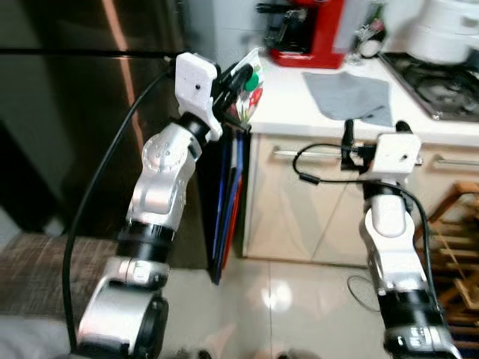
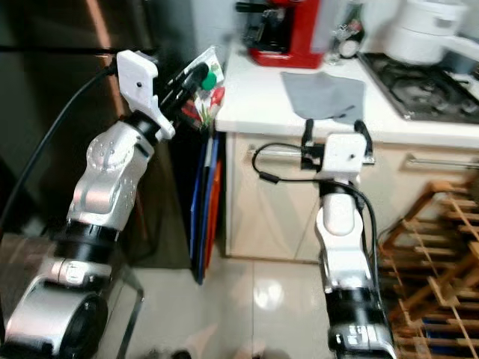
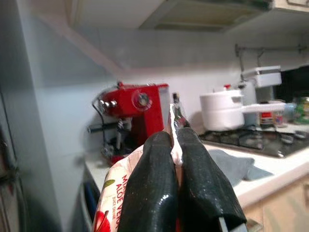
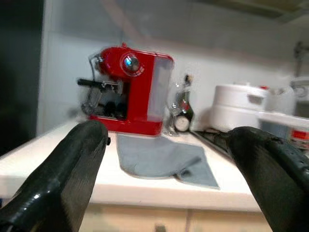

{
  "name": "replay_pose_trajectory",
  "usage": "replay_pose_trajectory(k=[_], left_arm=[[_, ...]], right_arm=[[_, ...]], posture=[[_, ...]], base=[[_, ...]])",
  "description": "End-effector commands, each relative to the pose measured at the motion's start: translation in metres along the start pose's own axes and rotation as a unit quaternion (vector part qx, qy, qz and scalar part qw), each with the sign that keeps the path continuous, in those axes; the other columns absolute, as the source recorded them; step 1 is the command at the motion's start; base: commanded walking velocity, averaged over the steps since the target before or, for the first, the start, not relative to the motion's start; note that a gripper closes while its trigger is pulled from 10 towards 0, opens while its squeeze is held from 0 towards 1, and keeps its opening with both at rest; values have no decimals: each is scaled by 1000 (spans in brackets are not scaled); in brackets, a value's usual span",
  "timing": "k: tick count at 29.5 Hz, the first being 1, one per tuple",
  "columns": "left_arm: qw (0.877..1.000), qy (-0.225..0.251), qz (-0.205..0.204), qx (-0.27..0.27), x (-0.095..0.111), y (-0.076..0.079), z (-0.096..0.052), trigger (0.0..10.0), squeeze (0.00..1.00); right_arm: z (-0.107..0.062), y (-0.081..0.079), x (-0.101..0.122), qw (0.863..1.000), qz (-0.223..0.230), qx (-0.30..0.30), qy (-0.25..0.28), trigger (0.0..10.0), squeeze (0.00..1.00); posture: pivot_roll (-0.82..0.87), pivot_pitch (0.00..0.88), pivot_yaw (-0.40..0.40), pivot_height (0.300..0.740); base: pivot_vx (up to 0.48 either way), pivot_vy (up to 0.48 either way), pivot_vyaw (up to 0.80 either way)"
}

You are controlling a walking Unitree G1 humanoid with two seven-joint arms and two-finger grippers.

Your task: Restocking fridge

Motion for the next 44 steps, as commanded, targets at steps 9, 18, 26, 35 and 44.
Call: replay_pose_trajectory(k=[9, 18, 26, 35, 44], left_arm=[[999, -30, 13, 14, -14, -7, -22, 10000, 0], [998, -61, -1, 24, -36, -3, -38, 10000, 0], [997, -69, -2, 24, -41, -2, -42, 10000, 0], [996, -79, 2, 43, -42, -13, -52, 10000, 0], [993, -97, 14, 59, -51, -21, -64, 10000, 0]], right_arm=[[-15, -12, -16, 998, -23, 51, -23, 10000, 514], [-19, -12, -21, 998, -14, 44, -35, 10000, 514], [-28, -17, -24, 998, -12, 46, -40, 10000, 514], [-30, -47, -32, 996, 13, 74, -56, 10000, 514], [-36, -65, -46, 992, 23, 93, -80, 10000, 514]], posture=[[-103, 0, -31, 740], [-131, 0, -21, 740], [-131, 0, -13, 740], [-62, 0, -25, 740], [-17, 0, -50, 740]], base=[[0, 0, 0], [-86, 0, 0], [-260, 0, 0], [-287, 0, 0], [-288, 0, 0]])
Point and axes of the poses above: a point about 5 cm out from each wrist's last joint towards the gripper, its own z axis pointing out of the wrist towards the gripper, its own x axis along the axis of the wrist's last joint, y = z × x, the point moved 6 cm from there along z, pointing out of the wrist towards the gripper, and after that the axes turned 1 degree about z, right-handed, at the moved point
